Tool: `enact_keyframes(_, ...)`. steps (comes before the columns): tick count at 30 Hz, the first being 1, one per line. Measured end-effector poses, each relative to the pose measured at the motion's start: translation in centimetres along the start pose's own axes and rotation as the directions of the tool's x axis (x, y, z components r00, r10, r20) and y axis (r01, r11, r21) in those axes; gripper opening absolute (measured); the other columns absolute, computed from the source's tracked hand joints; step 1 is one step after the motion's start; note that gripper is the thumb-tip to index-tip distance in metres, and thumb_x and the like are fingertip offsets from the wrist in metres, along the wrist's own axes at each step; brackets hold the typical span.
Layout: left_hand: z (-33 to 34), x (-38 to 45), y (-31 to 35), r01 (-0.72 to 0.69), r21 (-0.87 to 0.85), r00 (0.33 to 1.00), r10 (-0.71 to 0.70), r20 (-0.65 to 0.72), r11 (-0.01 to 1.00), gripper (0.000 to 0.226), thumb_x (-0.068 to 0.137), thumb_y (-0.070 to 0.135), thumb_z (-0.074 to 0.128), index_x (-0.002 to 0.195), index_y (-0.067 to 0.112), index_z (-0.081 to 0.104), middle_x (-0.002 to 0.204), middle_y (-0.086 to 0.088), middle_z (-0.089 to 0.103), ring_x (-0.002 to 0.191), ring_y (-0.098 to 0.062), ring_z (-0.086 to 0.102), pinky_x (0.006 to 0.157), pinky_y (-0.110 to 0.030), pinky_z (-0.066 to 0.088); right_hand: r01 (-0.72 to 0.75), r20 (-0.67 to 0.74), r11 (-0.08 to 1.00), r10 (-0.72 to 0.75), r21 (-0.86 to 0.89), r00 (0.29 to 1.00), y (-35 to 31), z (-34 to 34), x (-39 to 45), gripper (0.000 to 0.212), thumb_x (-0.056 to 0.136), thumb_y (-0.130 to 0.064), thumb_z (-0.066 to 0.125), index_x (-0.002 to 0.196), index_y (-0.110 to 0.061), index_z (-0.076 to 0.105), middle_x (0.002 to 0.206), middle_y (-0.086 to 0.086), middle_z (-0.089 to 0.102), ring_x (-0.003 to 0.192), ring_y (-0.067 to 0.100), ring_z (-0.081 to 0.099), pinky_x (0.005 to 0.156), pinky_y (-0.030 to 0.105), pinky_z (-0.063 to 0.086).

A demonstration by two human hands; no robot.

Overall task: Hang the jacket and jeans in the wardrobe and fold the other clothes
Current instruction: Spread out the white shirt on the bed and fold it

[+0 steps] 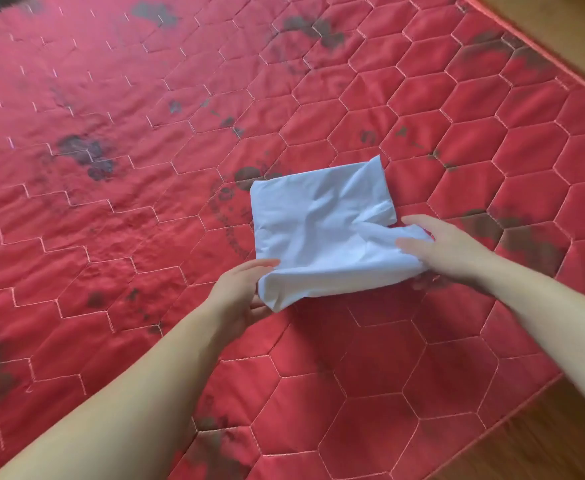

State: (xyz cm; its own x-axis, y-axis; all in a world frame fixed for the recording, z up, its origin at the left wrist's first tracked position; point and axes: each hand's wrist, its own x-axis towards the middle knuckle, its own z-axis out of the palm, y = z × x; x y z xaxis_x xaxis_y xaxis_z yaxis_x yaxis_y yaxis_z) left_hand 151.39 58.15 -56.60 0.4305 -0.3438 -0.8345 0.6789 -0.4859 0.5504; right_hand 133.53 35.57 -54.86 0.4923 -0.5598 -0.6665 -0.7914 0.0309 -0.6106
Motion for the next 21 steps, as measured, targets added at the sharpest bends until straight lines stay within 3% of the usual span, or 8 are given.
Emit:
enact_keyframes(1, -0.1, 0.2, -0.1, 0.005, 0.014, 1.000, -0.005, 0.011, 1.000, 0.022, 0.091, 0.009, 0.060, 0.106, 0.021, 0.069, 0.088, -0.007, 0.069, 0.076, -0.023, 0.065, 0.058, -0.026, 0.057, -0.034, 0.021, 0.990, 0.038, -0.136, 0.999, -0.2, -0.7, 0.5, 0.060, 0.090, -0.032, 0.063, 0.144, -0.031, 0.035, 0.104, 0.002, 0.059, 0.067, 0.021, 0.065, 0.051, 0.031, 0.055)
enact_keyframes(4, -0.6, 1.0, -1.0, 0.044, 0.063, 0.997, -0.048, 0.067, 0.997, 0.021, 0.092, 0.011, 0.059, 0.108, 0.018, 0.071, 0.093, -0.008, 0.063, 0.086, -0.024, 0.055, 0.063, -0.030, 0.059, -0.224, 0.061, 0.940, 0.247, -0.258, 0.967, -0.4, -1.3, 1.9, 0.089, 0.079, -0.059, 0.067, 0.149, -0.025, 0.023, 0.116, 0.003, 0.053, 0.084, 0.023, 0.064, 0.059, 0.038, 0.058)
enact_keyframes(7, -0.7, 1.6, -2.7, 0.090, 0.165, 0.990, -0.106, 0.091, 0.982, 0.021, 0.090, 0.012, 0.058, 0.098, 0.020, 0.076, 0.092, 0.003, 0.069, 0.077, -0.018, 0.060, 0.061, -0.029, 0.056, -0.149, -0.165, 0.862, 0.077, -0.484, 0.983, 0.1, 0.6, 3.0, 0.096, 0.064, -0.084, 0.055, 0.130, -0.018, 0.037, 0.113, 0.003, 0.057, 0.097, 0.026, 0.060, 0.075, 0.042, 0.054)
enact_keyframes(9, -0.6, 1.9, -4.0, 0.105, 0.264, 0.987, -0.133, 0.093, 0.959, 0.024, 0.089, 0.012, 0.058, 0.094, 0.025, 0.078, 0.094, 0.007, 0.068, 0.075, -0.016, 0.061, 0.065, -0.032, 0.055, -0.089, -0.225, 0.854, -0.033, -0.513, 0.974, 0.7, 2.7, 3.5, 0.088, 0.061, -0.088, 0.052, 0.116, -0.020, 0.040, 0.113, 0.001, 0.055, 0.103, 0.029, 0.058, 0.081, 0.043, 0.048)
enact_keyframes(12, -0.4, 1.9, -5.4, 0.095, 0.288, 0.986, -0.130, 0.105, 0.953, 0.023, 0.087, 0.010, 0.062, 0.099, 0.024, 0.076, 0.096, 0.005, 0.068, 0.076, -0.014, 0.063, 0.059, -0.029, 0.053, -0.122, -0.244, 0.876, 0.005, -0.466, 0.970, 2.2, 4.9, 4.4, 0.064, 0.077, -0.067, 0.058, 0.113, -0.016, 0.044, 0.113, 0.005, 0.057, 0.105, 0.034, 0.058, 0.079, 0.042, 0.043)
enact_keyframes(15, -0.8, 2.5, -6.7, -0.008, 0.333, 1.000, 0.003, 0.016, 0.943, 0.027, 0.081, 0.001, 0.066, 0.099, 0.021, 0.067, 0.100, 0.001, 0.065, 0.076, -0.017, 0.062, 0.060, -0.029, 0.049, -0.172, -0.314, 0.929, 0.064, -0.328, 0.947, 4.6, 5.2, 4.4, 0.032, 0.088, -0.048, 0.053, 0.088, -0.016, 0.051, 0.094, 0.008, 0.062, 0.093, 0.035, 0.060, 0.069, 0.036, 0.041)
enact_keyframes(18, -0.9, 2.7, -7.6, -0.063, 0.337, 0.985, 0.114, -0.131, 0.940, 0.044, 0.076, 0.001, 0.070, 0.106, 0.024, 0.048, 0.108, -0.005, 0.061, 0.092, -0.024, 0.063, 0.069, -0.037, 0.052, -0.187, -0.316, 0.960, 0.115, -0.210, 0.942, 6.9, 5.4, 3.1, 0.034, 0.085, -0.048, 0.059, 0.076, -0.016, 0.050, 0.083, 0.006, 0.062, 0.082, 0.032, 0.059, 0.063, 0.036, 0.039)
enact_keyframes(21, -1.0, 2.5, -8.2, -0.014, 0.220, 0.983, 0.054, -0.175, 0.975, 0.051, 0.077, 0.002, 0.073, 0.115, 0.020, 0.045, 0.099, -0.004, 0.067, 0.087, -0.021, 0.067, 0.065, -0.032, 0.051, -0.206, -0.190, 0.978, 0.208, 0.030, 0.959, 8.2, 5.9, 1.4, 0.034, 0.080, -0.043, 0.072, 0.085, -0.011, 0.061, 0.086, 0.006, 0.069, 0.080, 0.029, 0.066, 0.070, 0.043, 0.055)
